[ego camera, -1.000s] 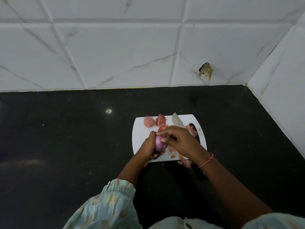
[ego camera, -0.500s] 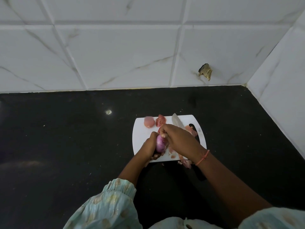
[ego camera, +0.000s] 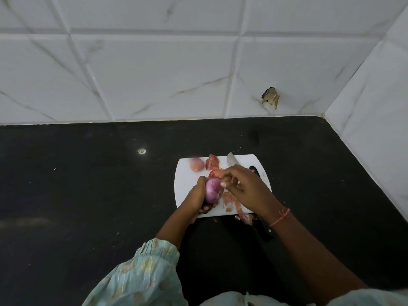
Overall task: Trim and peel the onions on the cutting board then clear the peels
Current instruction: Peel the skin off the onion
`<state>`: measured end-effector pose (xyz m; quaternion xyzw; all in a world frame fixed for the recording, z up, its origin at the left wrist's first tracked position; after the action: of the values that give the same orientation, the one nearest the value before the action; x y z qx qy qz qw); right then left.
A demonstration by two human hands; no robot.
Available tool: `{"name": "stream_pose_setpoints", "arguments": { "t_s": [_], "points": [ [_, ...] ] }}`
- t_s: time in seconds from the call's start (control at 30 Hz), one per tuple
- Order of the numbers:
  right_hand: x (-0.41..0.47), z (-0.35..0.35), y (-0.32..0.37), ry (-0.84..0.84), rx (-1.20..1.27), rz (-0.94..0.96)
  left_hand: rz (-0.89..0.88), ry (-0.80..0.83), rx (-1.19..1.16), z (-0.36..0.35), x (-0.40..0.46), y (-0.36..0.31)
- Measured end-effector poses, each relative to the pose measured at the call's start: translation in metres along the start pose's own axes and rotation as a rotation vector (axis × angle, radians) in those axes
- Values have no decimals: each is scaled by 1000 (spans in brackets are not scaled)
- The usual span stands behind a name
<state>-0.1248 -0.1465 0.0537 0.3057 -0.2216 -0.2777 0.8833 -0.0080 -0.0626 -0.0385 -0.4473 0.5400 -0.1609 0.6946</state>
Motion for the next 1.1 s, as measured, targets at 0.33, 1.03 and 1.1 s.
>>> {"name": "stream_pose_setpoints", "arguments": {
  "t_s": [0.33,1.03,1.1],
  "points": [
    [12,-8,15,72,-51,26,-43,-45,65,1,0,-2],
    [-8,-4,-10,41,-170,-27,-18,55,-72,-1,2,1],
    [-6,-1,-7,-52,-58,-97,-20,45,-76,-1,0,0]
  ]
}}
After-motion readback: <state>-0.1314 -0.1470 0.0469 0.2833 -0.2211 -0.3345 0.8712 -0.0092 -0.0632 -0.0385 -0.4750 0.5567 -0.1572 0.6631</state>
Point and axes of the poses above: each hand's wrist, its own x-axis towards the middle knuckle, its own z-axis out of the back of the hand, y = z × x, the point moved 6 cm from there along x, towards the middle knuckle, and after that the axes turned 5 degrees about -y, right-handed, at the moved point
